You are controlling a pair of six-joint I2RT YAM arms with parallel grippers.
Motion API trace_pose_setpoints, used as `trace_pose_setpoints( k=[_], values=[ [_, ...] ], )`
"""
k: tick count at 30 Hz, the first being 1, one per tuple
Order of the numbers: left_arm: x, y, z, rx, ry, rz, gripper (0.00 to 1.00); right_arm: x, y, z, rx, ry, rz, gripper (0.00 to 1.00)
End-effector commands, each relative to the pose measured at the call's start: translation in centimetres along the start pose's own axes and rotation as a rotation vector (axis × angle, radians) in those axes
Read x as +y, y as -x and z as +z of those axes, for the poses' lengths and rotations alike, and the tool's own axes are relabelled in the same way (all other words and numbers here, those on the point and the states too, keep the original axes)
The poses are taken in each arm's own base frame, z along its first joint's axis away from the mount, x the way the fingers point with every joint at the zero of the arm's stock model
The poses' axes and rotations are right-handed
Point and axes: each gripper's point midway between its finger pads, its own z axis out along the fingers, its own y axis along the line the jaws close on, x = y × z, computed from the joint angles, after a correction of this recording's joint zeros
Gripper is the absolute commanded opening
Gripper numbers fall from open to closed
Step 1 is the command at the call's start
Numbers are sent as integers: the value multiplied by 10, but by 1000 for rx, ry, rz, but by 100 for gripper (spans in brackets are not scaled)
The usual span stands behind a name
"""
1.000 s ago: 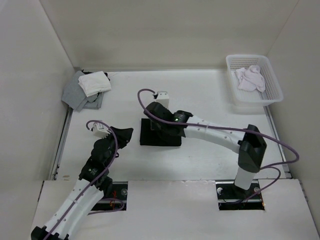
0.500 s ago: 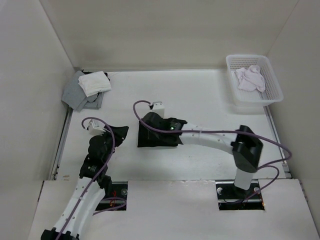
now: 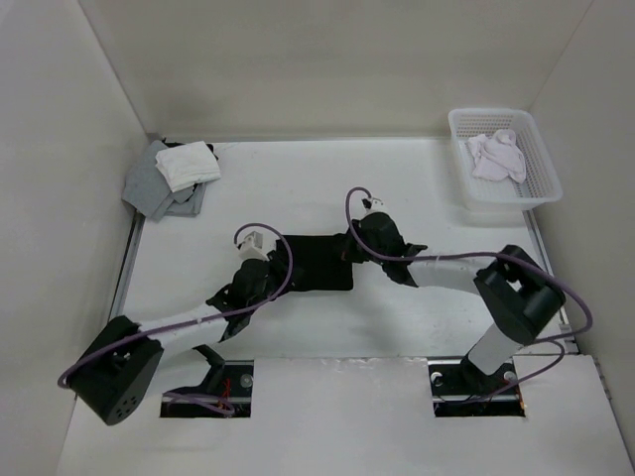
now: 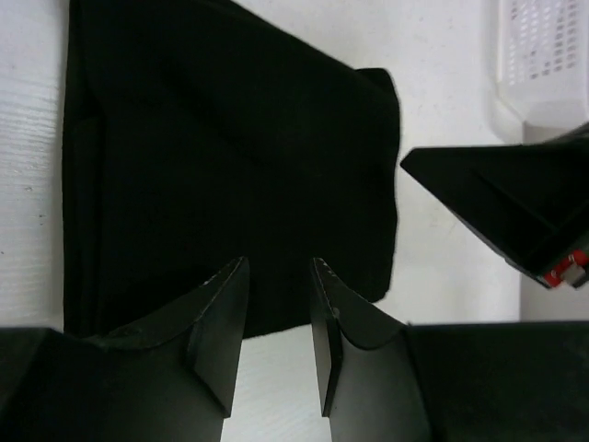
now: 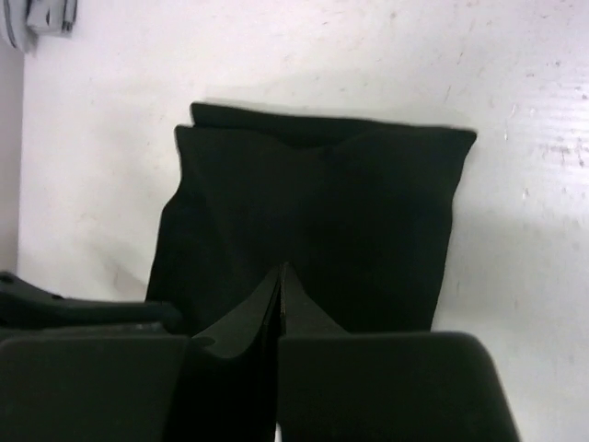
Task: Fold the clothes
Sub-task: Fold the tank top
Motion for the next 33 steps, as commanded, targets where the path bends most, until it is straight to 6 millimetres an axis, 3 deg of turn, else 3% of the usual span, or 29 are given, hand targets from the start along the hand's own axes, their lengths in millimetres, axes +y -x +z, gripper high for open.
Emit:
trace_pose_setpoints(
  k=[1,8,13,16,21,25,28,33],
  values=[
    [-27,22,13,-106,-82,-26,30,43,31,11,-66,285,80,1],
    [15,2,6,-74,-6,-38,29,1,35,48,-75,291,273,1],
    [32,12,-6,-107,41,-34,30,-19,41,61,-89,237,349,1],
    [23,22,-14,-131,19,-26,30,-10,58,53,-126,251,341,3],
    [0,61,-33,-224,19,33,34,26,98,10,-218,342,282,17],
    [10,93,-42,-298,125,80,41,41,115,-36,-291,370,213,33],
    [28,112,-48,-320,216,69,46,23,127,-75,-388,298,173,43],
    [68,126,-52,-313,373,20,51,-42,133,-127,-555,47,133,52]
  ],
)
